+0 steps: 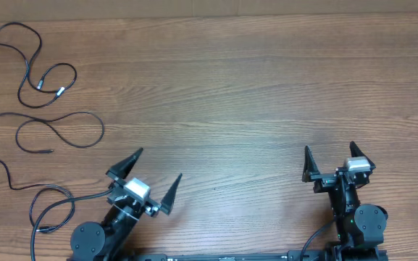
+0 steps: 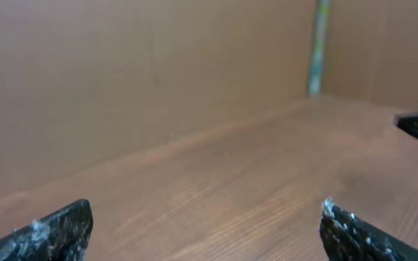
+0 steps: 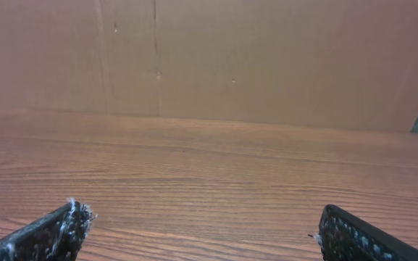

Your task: Untangle cables

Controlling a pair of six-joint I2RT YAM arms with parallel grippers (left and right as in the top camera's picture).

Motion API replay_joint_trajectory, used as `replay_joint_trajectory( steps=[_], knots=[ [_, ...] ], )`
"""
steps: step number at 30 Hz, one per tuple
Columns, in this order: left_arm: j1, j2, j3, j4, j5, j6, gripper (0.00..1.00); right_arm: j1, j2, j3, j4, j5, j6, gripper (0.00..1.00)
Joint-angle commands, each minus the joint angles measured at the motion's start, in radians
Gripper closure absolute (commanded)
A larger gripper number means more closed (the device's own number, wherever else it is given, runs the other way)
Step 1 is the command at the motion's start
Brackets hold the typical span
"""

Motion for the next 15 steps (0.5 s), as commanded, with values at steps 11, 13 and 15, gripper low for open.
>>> replay_joint_trajectory(
  steps=[11,13,15],
  knots=[
    [0.04,-0.014,-0.187,0.151,-0.214,-0.177,0.01,-0.005,-0.007,-0.01,0.006,0.012,-0.001,0.0],
    [0.04,-0.014,-0.186,0.123,-0.237,-0.177,0.0,-0.005,-0.007,-0.01,0.006,0.012,-0.001,0.0],
    [0.04,-0.014,-0.186,0.104,-0.263,-0.177,0.01,-0.005,-0.007,-0.01,0.006,0.012,-0.001,0.0]
  ],
)
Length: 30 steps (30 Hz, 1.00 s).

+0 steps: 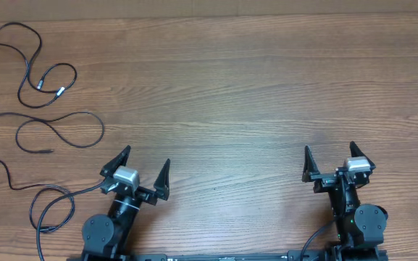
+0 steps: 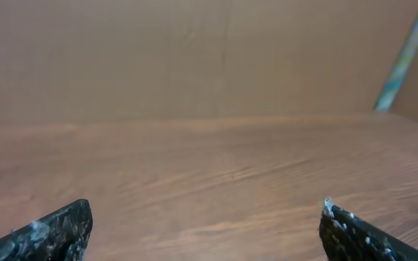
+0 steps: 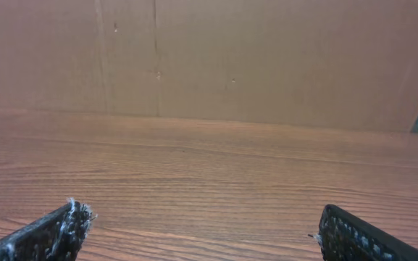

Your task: Untangle cables

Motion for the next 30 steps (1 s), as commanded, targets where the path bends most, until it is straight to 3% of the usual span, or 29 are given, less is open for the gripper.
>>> replay_joint_trajectory(
  steps=[1,17,30],
  knots=[
    [0.008,-0.012,-0.013,-0.032,-0.083,-0.021,0.0,-0.005,-0.007,-0.01,0.007,0.012,-0.001,0.0],
    [0.017,-0.012,-0.013,-0.08,-0.153,0.094,0.0,-0.005,-0.007,-0.01,0.007,0.012,-0.001,0.0],
    [0.143,-0.012,-0.013,-0.08,-0.14,0.088,0.0,-0.005,-0.007,-0.01,0.007,0.012,-0.001,0.0]
  ],
)
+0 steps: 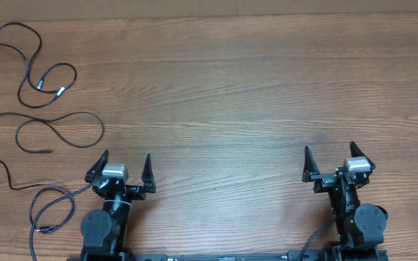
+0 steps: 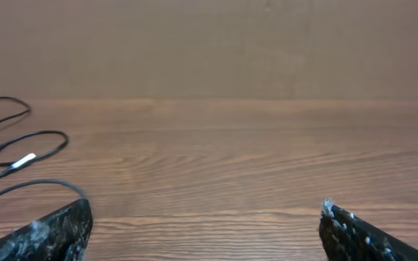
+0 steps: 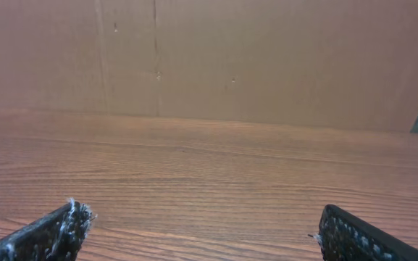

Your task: Untangle cables

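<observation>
Two thin black cables lie apart at the table's left. The short cable (image 1: 24,72) with silver plugs curls at the far left corner. The long cable (image 1: 101,130) loops below it and runs down past my left arm. My left gripper (image 1: 126,155) stands open and empty near the front edge, right of the long cable's lower loop. Its wrist view shows the open fingers (image 2: 64,228), a silver plug (image 2: 24,160) and a cable strand (image 2: 49,183) at the left. My right gripper (image 1: 329,148) (image 3: 203,217) stands open and empty at the front right.
A brown cardboard wall (image 3: 266,58) closes the far side of the wooden table (image 1: 237,94). Both arm bases sit at the front edge.
My left gripper has swung further left and now points straight at the far wall, so cable strands have come into its wrist view. The right arm and both cables have not moved.
My left gripper first pointed slantwise to the right, open, with the right gripper's tip in its view. Half a second later it was turned less to the right. Now it faces straight ahead. The cables lay apart and still throughout.
</observation>
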Controlling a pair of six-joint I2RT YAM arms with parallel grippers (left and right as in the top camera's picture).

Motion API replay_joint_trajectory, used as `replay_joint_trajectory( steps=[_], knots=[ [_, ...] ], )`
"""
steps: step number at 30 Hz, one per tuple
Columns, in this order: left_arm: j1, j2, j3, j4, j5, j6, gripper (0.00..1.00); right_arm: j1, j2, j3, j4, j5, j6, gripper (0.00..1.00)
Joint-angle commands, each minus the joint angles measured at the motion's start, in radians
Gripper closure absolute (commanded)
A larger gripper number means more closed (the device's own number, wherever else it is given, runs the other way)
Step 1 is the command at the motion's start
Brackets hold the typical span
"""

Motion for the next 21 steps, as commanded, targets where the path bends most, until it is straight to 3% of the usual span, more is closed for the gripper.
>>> replay_joint_trajectory(
  steps=[1,21],
  knots=[
    [0.037,-0.011,-0.007,0.0,0.0,0.022,0.01,-0.005,-0.007,-0.01,0.006,0.011,-0.001,0.0],
    [0.05,-0.011,-0.007,0.004,-0.005,0.024,0.0,-0.005,-0.007,-0.01,0.006,0.012,-0.001,0.0]
  ],
)
